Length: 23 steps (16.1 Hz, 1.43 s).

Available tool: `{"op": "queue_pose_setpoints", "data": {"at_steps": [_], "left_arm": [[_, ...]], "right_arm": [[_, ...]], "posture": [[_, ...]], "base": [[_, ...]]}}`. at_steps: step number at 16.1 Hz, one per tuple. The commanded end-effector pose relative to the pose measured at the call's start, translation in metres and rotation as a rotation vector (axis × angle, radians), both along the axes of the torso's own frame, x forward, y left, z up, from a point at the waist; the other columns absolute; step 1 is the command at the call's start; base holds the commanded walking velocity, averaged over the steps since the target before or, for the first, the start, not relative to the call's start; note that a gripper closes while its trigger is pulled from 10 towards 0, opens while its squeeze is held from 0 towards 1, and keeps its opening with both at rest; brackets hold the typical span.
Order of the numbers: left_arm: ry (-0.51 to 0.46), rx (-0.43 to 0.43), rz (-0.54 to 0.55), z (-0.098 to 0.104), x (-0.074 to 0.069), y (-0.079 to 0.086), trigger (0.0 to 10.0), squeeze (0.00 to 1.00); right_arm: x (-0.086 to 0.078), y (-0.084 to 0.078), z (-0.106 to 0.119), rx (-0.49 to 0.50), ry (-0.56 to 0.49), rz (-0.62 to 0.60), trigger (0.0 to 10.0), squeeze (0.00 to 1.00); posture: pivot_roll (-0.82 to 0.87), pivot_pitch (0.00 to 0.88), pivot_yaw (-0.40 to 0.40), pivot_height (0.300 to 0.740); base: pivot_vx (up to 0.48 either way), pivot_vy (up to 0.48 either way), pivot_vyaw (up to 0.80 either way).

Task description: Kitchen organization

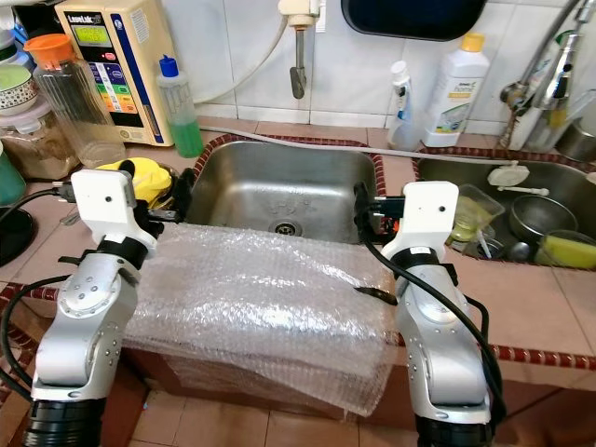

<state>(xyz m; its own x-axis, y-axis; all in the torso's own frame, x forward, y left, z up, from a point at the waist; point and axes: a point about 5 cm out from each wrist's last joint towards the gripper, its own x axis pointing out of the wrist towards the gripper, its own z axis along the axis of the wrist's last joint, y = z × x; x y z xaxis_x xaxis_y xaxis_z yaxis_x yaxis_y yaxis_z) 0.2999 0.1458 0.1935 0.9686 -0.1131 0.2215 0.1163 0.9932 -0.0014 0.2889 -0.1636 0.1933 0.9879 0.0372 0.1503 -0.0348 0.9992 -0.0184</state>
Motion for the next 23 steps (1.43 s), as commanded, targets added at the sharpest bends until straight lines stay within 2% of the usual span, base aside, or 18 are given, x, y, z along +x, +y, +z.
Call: {"op": "queue_pose_setpoints", "data": {"at_steps": [1, 6, 13, 23], "left_arm": [[-0.003, 0.002, -0.015, 0.0016, -0.0023, -0.0022, 10.0, 0.0], [0.003, 0.006, -0.012, 0.0012, -0.0013, -0.0016, 10.0, 0.0], [0.014, 0.003, -0.022, 0.0, -0.0016, -0.0032, 10.0, 0.0], [0.044, 0.014, -0.013, -0.0063, 0.0001, -0.0072, 10.0, 0.0]], "right_arm": [[-0.0008, -0.0027, -0.0004, 0.007, 0.001, -0.003, 10.0, 0.0], [-0.0016, -0.0045, -0.001, 0.01, 0.001, -0.005, 10.0, 0.0], [-0.0029, -0.0051, -0.0039, 0.014, 0.009, -0.006, 10.0, 0.0], [-0.0028, -0.0099, -0.0065, 0.01, 0.01, -0.027, 10.0, 0.0]], "posture": [[0.0, 0.0, 0.025, 0.74], [0.0, 0.0, 0.027, 0.74], [0.0, 0.0, 0.03, 0.74], [0.0, 0.0, 0.035, 0.74]], "base": [[0.326, 0.0, 0.0], [0.319, 0.0, 0.0], [0.334, 0.249, 0.0], [0.0, 0.0, 0.0]]}}
